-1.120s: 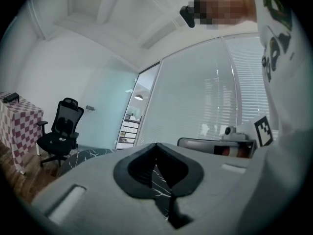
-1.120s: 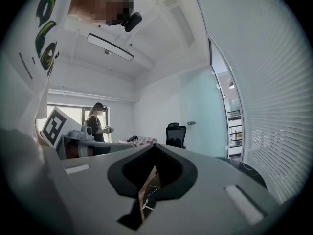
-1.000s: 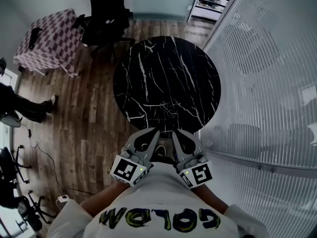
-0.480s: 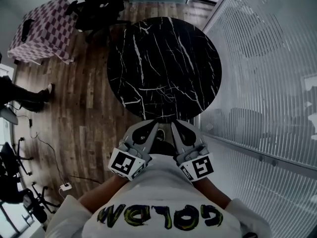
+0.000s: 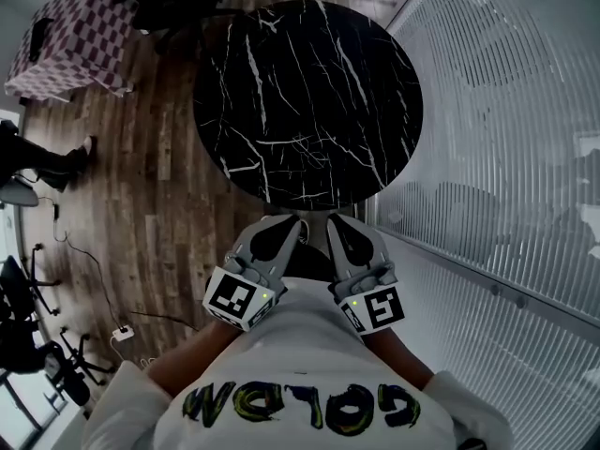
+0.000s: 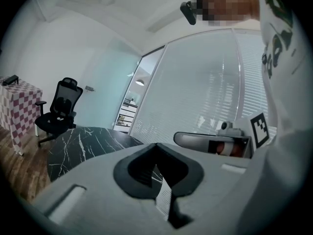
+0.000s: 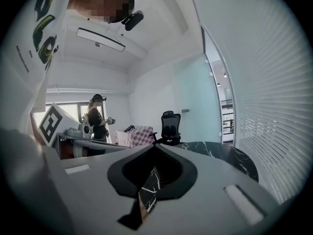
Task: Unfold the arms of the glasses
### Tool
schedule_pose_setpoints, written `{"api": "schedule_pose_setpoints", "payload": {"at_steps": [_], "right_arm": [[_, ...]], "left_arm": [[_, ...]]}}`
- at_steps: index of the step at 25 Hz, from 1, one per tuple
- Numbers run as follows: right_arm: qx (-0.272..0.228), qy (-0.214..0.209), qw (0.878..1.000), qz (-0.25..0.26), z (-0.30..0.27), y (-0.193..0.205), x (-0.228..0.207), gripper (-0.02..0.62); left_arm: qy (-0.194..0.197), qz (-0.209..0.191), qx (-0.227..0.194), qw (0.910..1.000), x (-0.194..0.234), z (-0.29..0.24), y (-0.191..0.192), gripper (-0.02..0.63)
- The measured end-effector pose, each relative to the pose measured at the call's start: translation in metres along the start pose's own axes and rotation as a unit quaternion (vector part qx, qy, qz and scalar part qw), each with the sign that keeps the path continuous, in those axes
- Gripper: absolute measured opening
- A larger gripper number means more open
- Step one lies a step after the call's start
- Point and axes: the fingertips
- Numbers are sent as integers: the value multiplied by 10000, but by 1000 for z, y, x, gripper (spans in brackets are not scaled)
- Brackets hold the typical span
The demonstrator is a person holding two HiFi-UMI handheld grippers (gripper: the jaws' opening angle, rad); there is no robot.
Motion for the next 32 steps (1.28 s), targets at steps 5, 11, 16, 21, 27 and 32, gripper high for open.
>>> {"api": "schedule_pose_setpoints", "payload": {"at_steps": [5, 11, 16, 21, 27, 32], "right_arm": [[297, 210, 9992, 194, -9, 8, -21, 2], [786, 164, 9959, 413, -26, 44, -48, 2], [1232, 92, 9905, 606, -44, 79, -80, 2], [1551, -28, 9852, 728, -66, 113, -106, 2], [1828, -230, 9800, 755, -101, 159, -121, 2], [2211, -568, 9685, 994, -133, 196, -124, 2]], "left_arm": [[-60, -118, 110, 9999, 13, -11, 0, 2], [-75, -147, 309, 9994, 31, -30, 15, 2], [-137, -121, 569, 9982, 56, -42, 38, 2], [-205, -46, 746, 9970, 84, -58, 64, 2], [-359, 289, 1065, 9932, 122, -80, 105, 2], [-293, 496, 1205, 9910, 140, -102, 131, 2]]}}
Point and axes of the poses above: the fingertips, and each gripper's own axes: z backward along the fingers, x to its left, y out of its underside, and after that the axes turned 1 degree about -x, right-handed
